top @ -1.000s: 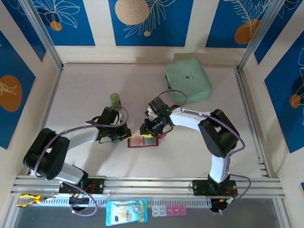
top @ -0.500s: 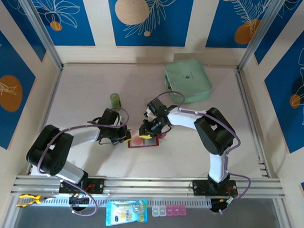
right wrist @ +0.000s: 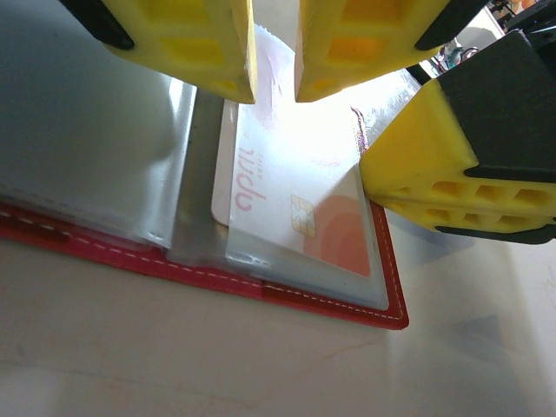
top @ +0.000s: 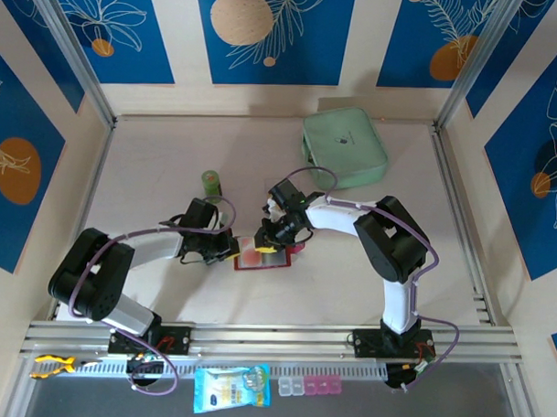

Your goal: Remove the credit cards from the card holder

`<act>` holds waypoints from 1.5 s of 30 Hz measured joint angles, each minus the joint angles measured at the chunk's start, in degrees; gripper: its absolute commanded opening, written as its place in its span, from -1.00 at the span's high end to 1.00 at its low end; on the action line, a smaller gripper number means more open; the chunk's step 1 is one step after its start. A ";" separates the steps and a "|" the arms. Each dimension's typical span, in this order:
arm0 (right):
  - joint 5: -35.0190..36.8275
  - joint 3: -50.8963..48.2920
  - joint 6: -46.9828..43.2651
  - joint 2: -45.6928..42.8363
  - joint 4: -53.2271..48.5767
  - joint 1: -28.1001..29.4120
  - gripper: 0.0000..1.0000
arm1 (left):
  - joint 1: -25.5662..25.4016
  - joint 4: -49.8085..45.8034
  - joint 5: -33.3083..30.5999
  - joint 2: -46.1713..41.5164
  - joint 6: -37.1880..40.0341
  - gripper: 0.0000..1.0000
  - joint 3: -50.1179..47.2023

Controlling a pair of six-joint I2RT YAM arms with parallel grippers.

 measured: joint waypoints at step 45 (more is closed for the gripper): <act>3.50 1.55 -1.88 -1.16 -2.36 0.26 0.56 | -0.48 -0.85 2.08 -0.33 -0.11 1.00 3.28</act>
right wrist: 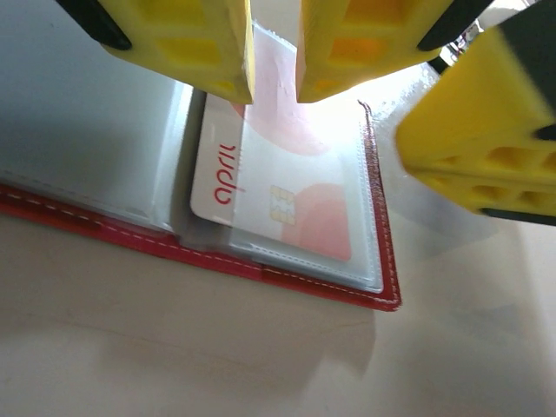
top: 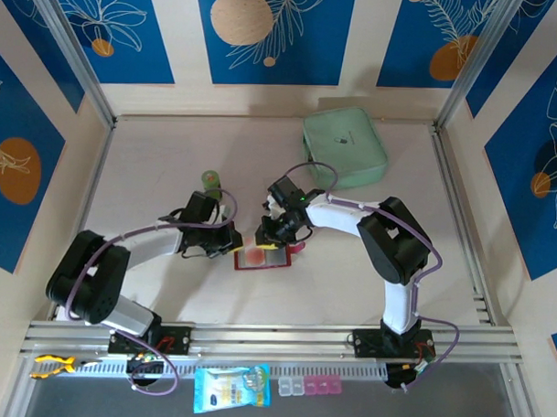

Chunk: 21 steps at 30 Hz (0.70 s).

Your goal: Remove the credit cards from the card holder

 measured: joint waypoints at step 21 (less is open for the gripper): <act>-2.40 -0.04 0.33 2.86 1.88 0.00 0.56 | -0.35 -1.29 -0.81 2.86 2.91 1.00 -0.07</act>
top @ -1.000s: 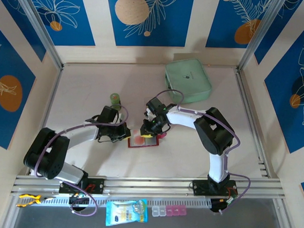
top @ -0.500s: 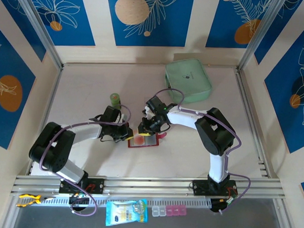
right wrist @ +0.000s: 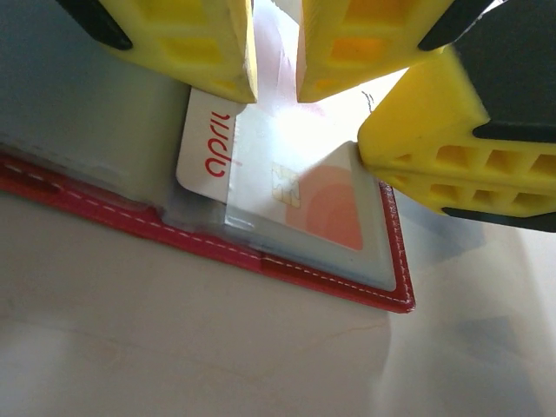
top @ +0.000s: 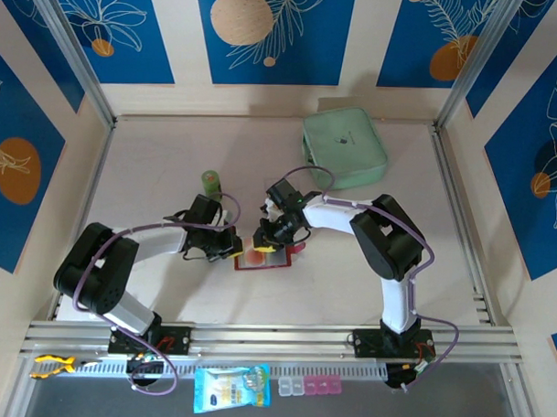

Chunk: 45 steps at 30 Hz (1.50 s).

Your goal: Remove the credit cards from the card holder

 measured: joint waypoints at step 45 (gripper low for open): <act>1.66 -3.02 -0.35 -3.58 -1.46 -1.68 0.45 | -3.17 -2.86 -2.47 0.44 0.02 1.00 2.12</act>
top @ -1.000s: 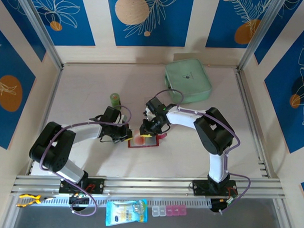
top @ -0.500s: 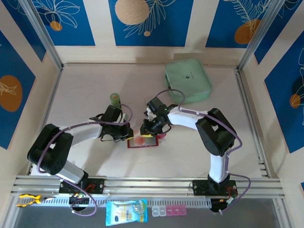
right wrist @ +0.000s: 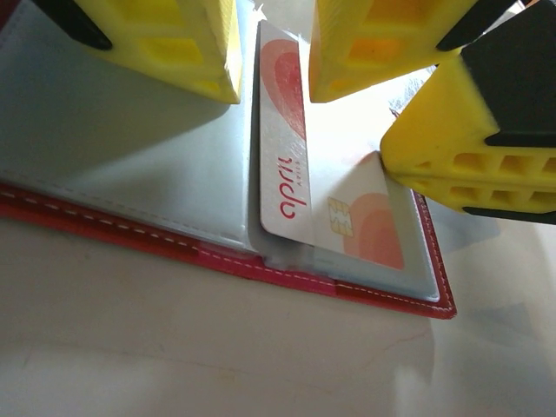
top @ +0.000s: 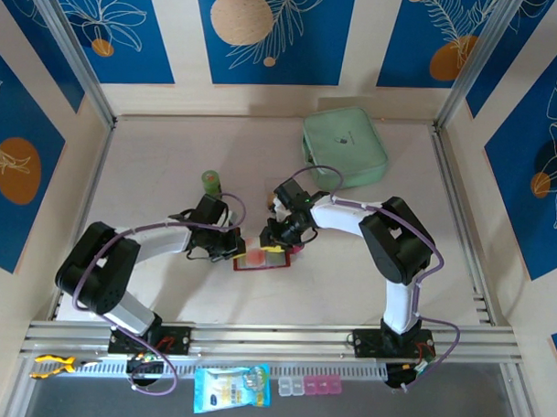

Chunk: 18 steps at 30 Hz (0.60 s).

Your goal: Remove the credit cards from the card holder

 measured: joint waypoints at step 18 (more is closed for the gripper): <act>-4.37 -1.88 1.42 0.79 5.01 -0.66 0.50 | 0.00 -1.22 -0.57 0.00 0.22 1.00 0.35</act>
